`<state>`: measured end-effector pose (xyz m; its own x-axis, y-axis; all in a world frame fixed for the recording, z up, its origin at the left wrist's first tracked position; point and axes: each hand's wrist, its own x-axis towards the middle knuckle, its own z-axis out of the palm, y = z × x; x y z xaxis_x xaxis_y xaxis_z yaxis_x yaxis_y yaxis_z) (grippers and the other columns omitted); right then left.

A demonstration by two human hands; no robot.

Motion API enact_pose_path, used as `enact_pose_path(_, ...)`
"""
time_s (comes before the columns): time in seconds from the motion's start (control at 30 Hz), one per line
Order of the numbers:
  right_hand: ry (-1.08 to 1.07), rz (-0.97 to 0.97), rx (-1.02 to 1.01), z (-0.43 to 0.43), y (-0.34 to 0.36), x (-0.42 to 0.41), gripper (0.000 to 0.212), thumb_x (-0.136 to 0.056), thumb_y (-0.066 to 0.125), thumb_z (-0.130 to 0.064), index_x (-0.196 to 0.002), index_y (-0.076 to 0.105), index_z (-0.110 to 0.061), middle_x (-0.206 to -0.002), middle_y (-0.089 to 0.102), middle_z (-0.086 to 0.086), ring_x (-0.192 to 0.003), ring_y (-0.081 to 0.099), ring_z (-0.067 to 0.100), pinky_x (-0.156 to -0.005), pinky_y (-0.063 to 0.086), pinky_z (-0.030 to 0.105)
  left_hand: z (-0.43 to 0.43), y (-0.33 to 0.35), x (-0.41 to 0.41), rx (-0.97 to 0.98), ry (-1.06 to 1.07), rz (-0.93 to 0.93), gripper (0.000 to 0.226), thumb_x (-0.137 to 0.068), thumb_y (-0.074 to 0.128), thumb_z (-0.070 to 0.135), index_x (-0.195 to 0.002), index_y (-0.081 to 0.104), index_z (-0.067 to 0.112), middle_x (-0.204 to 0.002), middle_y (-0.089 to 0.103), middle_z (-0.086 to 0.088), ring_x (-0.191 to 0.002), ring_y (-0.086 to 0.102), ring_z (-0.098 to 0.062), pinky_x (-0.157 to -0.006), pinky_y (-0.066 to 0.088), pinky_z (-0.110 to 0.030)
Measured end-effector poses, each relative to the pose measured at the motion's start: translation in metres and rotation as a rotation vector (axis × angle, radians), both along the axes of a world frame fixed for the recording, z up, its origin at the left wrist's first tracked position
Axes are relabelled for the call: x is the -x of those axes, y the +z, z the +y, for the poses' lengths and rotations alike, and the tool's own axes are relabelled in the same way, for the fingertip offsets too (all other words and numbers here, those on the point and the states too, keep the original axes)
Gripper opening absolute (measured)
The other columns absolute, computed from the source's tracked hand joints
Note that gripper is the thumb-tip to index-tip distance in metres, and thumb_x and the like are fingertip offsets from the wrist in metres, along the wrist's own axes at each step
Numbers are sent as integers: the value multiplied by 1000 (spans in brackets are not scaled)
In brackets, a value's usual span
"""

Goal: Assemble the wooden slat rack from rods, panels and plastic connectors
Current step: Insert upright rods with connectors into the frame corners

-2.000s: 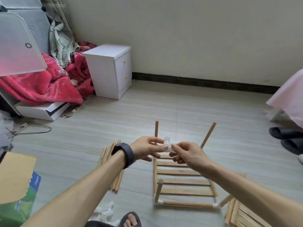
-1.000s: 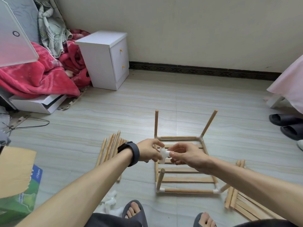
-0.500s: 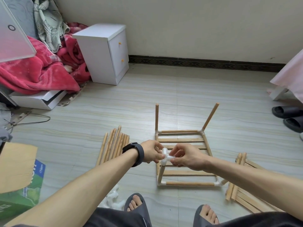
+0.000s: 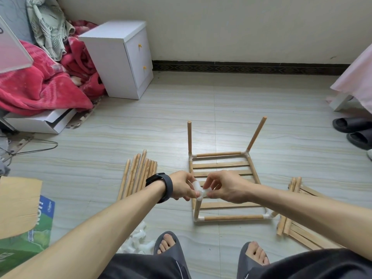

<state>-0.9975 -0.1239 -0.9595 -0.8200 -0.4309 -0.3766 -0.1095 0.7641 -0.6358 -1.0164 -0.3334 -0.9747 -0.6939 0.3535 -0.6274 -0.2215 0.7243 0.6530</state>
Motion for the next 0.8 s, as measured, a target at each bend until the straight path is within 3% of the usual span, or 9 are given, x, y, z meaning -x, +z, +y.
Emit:
enact_pose_path(0.13,12,27,-47,-1,-4,-3,20,-89,77,-31,-106,68,-26,-103,70,-4,-95,67,9,-86,57,29,2,-4,-3,17,-19,21,61,-87,75,38,-138,48,19,-109,72,2,-86,71,-9,-65,50,-25)
enact_pose_path(0.27,-1,27,-47,3,-10,-6,19,-88,79,-34,-103,69,-29,-101,72,-4,-89,66,4,-70,49,13,2,-8,-5,31,-14,29,57,-85,76,39,-132,52,19,-106,74,-2,-83,71,-11,-61,47,-24)
enact_pose_path(0.4,-16,38,-47,2,-17,-8,21,-87,78,-40,-103,69,-31,-98,72,-5,-88,67,7,-75,53,22,3,-11,-6,42,-44,63,43,-86,76,40,-118,62,15,-100,76,-3,-85,72,-16,-82,58,-37)
enact_pose_path(0.63,10,53,-58,0,-20,-16,21,-88,78,-38,-105,70,-30,-98,71,-6,-91,67,9,-83,57,29,2,-14,-11,46,-9,15,49,-80,82,38,-119,58,21,-98,75,4,-81,73,-11,-90,58,-41)
enact_pose_path(0.8,20,88,-73,1,-17,-24,23,-91,75,-37,-110,68,-27,-101,69,-7,-93,65,7,-82,54,24,6,-6,-13,91,-59,6,50,-81,80,41,-121,57,23,-103,74,6,-81,73,-9,-91,57,-39)
